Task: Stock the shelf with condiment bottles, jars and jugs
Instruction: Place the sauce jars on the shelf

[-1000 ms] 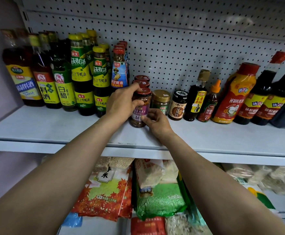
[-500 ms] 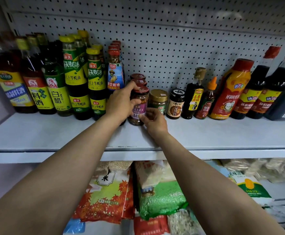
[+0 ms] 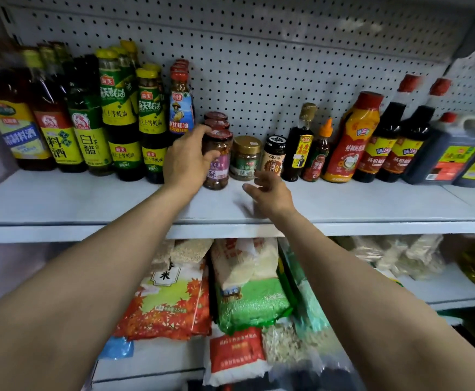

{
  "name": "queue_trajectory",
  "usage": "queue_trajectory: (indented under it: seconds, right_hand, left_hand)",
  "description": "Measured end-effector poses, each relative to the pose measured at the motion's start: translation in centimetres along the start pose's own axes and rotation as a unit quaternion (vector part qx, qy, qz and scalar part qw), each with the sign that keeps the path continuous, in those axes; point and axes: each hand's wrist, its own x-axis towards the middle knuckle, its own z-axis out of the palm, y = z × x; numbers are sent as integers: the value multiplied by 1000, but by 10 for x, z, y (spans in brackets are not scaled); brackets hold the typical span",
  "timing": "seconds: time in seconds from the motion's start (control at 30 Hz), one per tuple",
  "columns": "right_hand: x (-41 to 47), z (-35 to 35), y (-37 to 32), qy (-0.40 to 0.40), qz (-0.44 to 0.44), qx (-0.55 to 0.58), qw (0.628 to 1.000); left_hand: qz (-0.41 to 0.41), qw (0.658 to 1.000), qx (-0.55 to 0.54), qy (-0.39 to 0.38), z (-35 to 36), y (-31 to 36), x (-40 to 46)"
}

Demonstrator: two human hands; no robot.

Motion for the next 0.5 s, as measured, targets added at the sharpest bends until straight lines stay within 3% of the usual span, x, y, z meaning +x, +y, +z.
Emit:
queue_trajectory:
  seconds: [0.17, 0.33, 0.5]
  right_hand:
    - [-40, -50, 7, -35, -29, -50, 998]
    - [-82, -95, 32, -99, -71, -180, 976]
    - [-124, -127, 79, -155, -88, -263, 948]
  left_hand:
    - [-74, 995, -19, -56, -1, 17, -62]
    - [-190, 970, 22, -152, 15, 35, -136]
    - [-210, 962, 25, -173, 37, 66, -218]
